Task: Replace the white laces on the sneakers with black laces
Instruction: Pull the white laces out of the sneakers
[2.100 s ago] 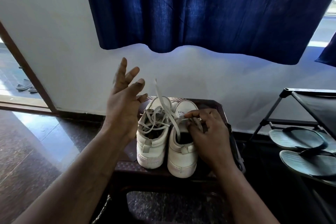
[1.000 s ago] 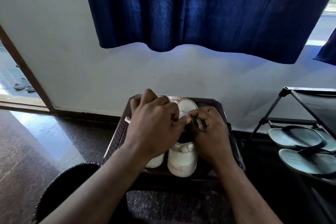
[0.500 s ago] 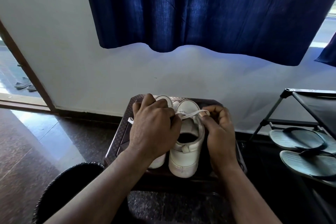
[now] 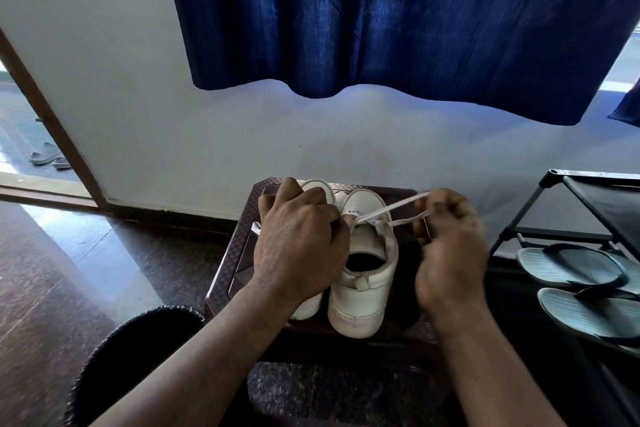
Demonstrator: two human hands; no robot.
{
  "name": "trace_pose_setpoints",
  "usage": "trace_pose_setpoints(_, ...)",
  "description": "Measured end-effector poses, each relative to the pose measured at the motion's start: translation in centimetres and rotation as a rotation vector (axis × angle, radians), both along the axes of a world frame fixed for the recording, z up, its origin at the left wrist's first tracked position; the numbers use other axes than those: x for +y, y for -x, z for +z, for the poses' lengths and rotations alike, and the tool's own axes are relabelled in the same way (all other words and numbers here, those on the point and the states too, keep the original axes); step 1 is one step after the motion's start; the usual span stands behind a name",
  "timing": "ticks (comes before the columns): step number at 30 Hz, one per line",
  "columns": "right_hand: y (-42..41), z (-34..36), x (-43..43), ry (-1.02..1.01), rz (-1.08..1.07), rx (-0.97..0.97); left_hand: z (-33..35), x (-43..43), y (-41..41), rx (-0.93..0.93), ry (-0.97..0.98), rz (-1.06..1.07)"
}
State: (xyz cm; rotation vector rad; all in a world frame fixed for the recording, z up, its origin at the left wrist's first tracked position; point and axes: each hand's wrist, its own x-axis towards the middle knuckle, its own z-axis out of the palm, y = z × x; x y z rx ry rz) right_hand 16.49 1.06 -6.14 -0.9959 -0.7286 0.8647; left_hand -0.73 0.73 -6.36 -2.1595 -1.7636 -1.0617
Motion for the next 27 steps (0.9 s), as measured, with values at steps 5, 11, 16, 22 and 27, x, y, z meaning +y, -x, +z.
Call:
trace_pose_setpoints(5, -1.4, 0.6, -0.4, 0.047, 0.027, 0.174, 0.0, -0.1, 0.1, -0.014, -0.005, -0.006)
trace_pose_setpoints(11, 0.2, -1.4, 0.1, -0.045, 0.074, -0.849, 0.2, -0.1, -0.1, -0.029, 0.005, -0.008)
trace_pose_setpoints(16, 1.1, -2.2, 0.2, -0.048, 0.080, -1.000, 0.2, -0.1, 0.0, -0.028, 0.013, -0.010)
trace_pose_setpoints(22, -0.3, 0.3, 0.1, -0.060, 0.099, 0.111, 0.0, 0.0, 0.0, -0.009, 0.013, 0.007)
trace_pose_setpoints(27, -1.1, 0.6, -0.2, -0.003, 0.051, 0.013, -0.1, -0.1, 0.0, -0.013, -0.005, 0.017)
